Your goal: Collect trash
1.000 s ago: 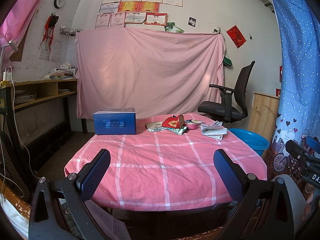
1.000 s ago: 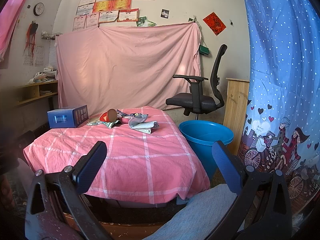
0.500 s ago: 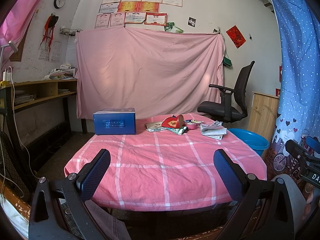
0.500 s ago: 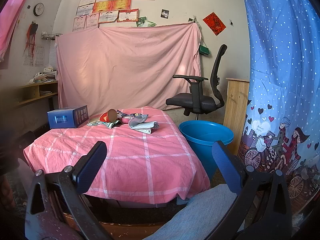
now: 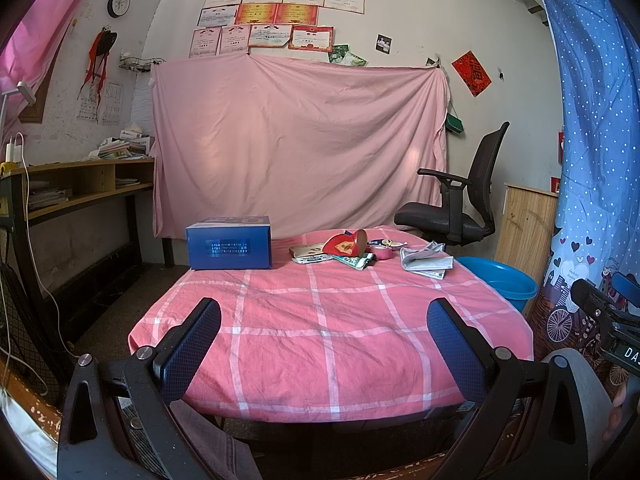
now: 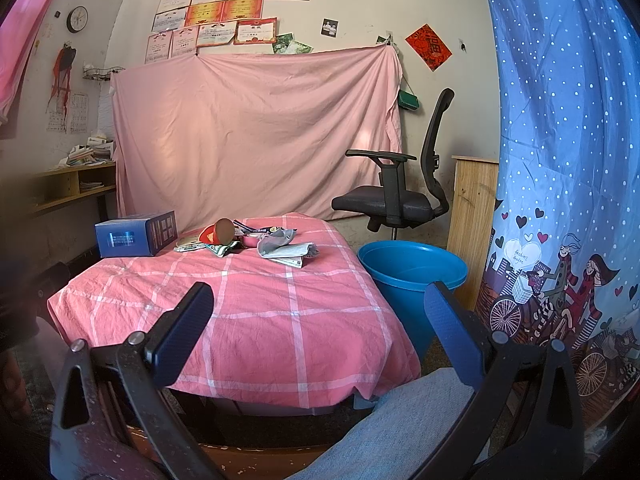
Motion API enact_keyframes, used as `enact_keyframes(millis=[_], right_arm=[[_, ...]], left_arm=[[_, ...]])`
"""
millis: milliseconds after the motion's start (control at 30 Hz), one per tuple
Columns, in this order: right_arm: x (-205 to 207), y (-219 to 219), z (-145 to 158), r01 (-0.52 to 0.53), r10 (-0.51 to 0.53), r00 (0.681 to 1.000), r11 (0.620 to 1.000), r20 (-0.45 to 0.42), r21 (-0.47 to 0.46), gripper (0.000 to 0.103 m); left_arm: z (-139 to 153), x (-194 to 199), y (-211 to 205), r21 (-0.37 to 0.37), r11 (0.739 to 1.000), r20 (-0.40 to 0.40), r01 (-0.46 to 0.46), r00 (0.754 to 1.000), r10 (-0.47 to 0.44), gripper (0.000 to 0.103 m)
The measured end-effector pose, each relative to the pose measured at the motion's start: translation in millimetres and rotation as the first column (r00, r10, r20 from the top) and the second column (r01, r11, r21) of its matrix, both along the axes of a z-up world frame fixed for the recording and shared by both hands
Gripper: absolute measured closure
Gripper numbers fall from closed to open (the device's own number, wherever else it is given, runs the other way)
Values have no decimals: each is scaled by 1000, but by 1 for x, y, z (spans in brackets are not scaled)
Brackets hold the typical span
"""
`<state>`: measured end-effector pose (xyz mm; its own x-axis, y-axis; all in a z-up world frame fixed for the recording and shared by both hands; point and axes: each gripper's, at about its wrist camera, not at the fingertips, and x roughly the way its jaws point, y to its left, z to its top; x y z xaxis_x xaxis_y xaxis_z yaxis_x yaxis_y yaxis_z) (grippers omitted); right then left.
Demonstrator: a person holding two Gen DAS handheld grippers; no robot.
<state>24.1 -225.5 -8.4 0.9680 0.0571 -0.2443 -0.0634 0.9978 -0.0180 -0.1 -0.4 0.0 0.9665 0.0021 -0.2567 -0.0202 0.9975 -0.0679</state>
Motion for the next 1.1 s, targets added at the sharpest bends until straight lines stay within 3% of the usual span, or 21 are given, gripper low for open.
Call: enact_keyframes(millis=[1100], right_arm=[[2,5,2,-22,22,1000,1000,-1,0,0]], left_arm=[[5,6,-3,-7,1000,-14,-8,1000,8,2]])
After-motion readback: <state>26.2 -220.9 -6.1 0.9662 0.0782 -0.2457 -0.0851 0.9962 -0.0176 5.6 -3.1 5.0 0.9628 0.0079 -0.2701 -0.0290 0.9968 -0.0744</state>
